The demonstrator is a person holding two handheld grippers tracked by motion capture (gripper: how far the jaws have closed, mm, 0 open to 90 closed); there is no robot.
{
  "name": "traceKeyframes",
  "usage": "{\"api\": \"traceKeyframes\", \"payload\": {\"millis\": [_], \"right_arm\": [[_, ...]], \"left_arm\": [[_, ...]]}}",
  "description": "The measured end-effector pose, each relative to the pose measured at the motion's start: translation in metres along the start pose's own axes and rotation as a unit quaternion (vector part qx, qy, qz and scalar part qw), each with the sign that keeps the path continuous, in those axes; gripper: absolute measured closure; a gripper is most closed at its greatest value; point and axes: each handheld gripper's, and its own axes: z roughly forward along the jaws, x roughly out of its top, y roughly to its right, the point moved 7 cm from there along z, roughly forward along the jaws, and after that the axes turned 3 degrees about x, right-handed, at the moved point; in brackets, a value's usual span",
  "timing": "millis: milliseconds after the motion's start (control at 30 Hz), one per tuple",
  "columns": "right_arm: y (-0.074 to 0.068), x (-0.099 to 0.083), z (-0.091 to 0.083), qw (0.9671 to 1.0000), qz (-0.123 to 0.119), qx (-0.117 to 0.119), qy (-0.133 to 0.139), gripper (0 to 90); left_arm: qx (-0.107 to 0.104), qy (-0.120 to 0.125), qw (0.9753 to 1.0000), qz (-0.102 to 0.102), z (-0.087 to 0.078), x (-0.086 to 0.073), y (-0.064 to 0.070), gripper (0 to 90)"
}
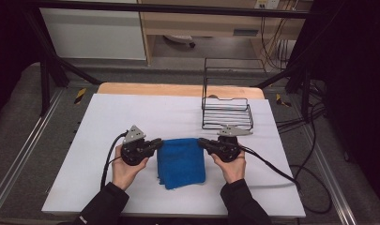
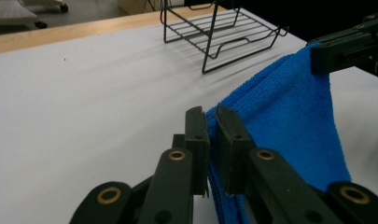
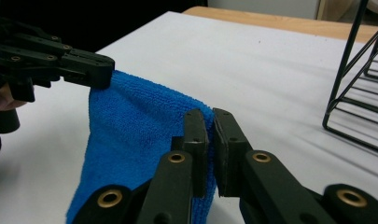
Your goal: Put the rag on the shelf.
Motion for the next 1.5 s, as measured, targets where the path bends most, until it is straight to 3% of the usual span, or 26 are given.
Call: {"api": "traceKeyframes", "payload": {"millis": [400, 767, 1000, 1200, 1500], "right_arm": [[-0.010, 0.023, -0.023, 0.9986, -0.030, -0.010, 0.043, 85.8], [-0.010, 0.049, -0.052, 0.9931, -0.052, -0.042, 0.096, 86.1], [-0.009, 0.066, -0.072, 0.9874, -0.066, -0.063, 0.129, 86.1], [-0.006, 0.082, -0.089, 0.9803, -0.074, -0.085, 0.163, 86.1], [-0.001, 0.098, -0.103, 0.9723, -0.080, -0.107, 0.192, 86.1]], "left_arm": [[0.003, 0.043, 0.9990, 0.011, -0.014, 0.028, 0.012, 83.7], [0.001, 0.098, 0.9951, 0.013, -0.014, 0.063, 0.026, 83.9], [-0.002, 0.127, 0.9917, 0.020, -0.013, 0.085, 0.038, 84.1], [-0.010, 0.152, 0.9882, 0.018, -0.010, 0.102, 0.046, 84.1], [-0.016, 0.182, 0.9830, 0.020, -0.004, 0.126, 0.054, 84.3]]}}
